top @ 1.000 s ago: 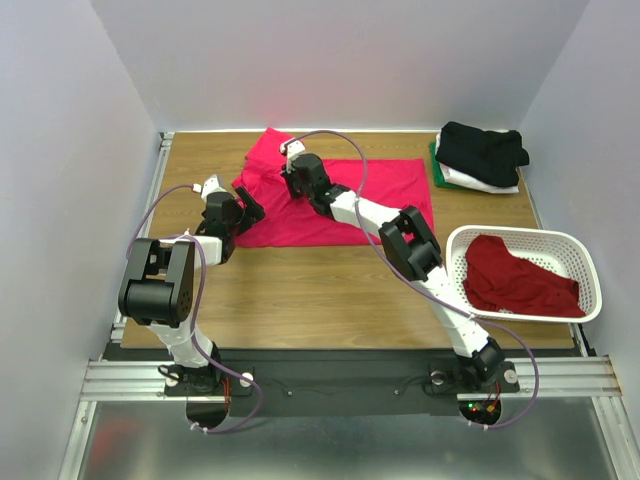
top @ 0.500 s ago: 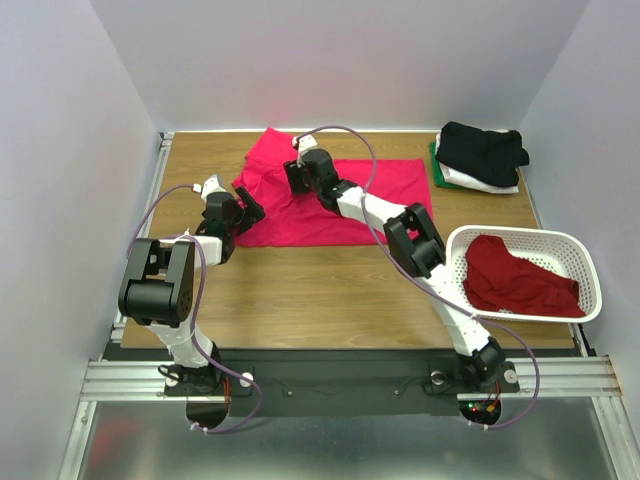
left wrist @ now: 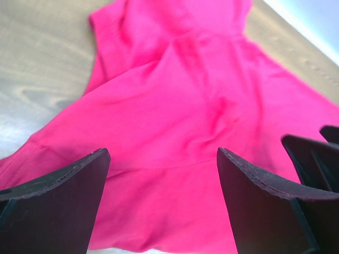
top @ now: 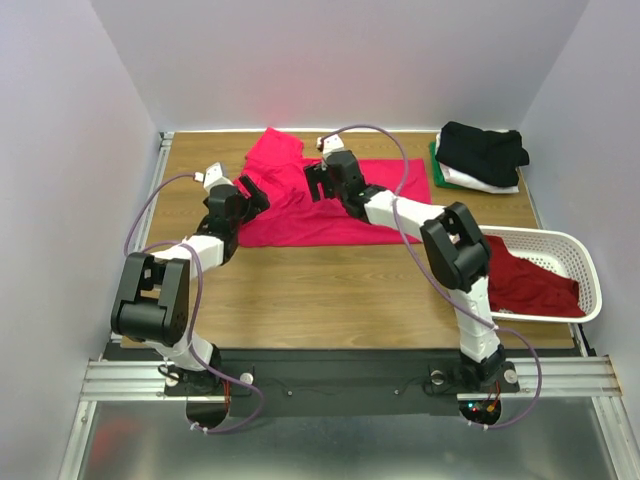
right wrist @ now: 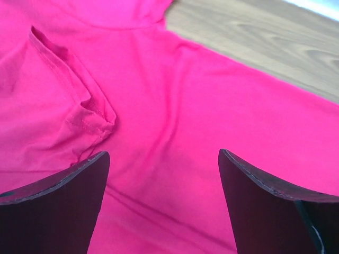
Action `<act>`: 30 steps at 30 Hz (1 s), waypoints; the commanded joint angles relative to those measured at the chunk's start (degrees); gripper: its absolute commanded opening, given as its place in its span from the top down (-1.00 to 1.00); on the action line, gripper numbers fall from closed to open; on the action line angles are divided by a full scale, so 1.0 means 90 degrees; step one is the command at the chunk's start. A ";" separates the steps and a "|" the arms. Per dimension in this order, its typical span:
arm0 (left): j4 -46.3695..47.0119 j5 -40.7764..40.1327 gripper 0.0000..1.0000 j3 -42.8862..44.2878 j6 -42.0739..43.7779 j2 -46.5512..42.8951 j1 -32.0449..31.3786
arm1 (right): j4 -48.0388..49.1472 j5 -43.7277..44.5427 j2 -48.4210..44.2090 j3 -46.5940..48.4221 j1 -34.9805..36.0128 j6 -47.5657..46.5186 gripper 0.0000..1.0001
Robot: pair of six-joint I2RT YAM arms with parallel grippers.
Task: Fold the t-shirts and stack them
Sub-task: Fold the tshirt
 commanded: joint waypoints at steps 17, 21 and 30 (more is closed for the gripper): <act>-0.1277 -0.1362 -0.90 0.2592 0.0712 0.1181 -0.0247 | 0.0991 0.0334 -0.1535 -0.2953 -0.0903 0.0978 -0.83; -0.1610 -0.1715 -0.87 0.3148 0.0732 0.1484 0.0123 | 0.1089 0.0305 -0.1829 -0.3373 -0.0961 0.1037 -0.83; -0.2714 -0.1735 -0.57 0.4438 0.0839 0.2734 0.0447 | 0.1265 -0.0046 -0.2483 -0.4028 -0.1069 0.1115 -0.84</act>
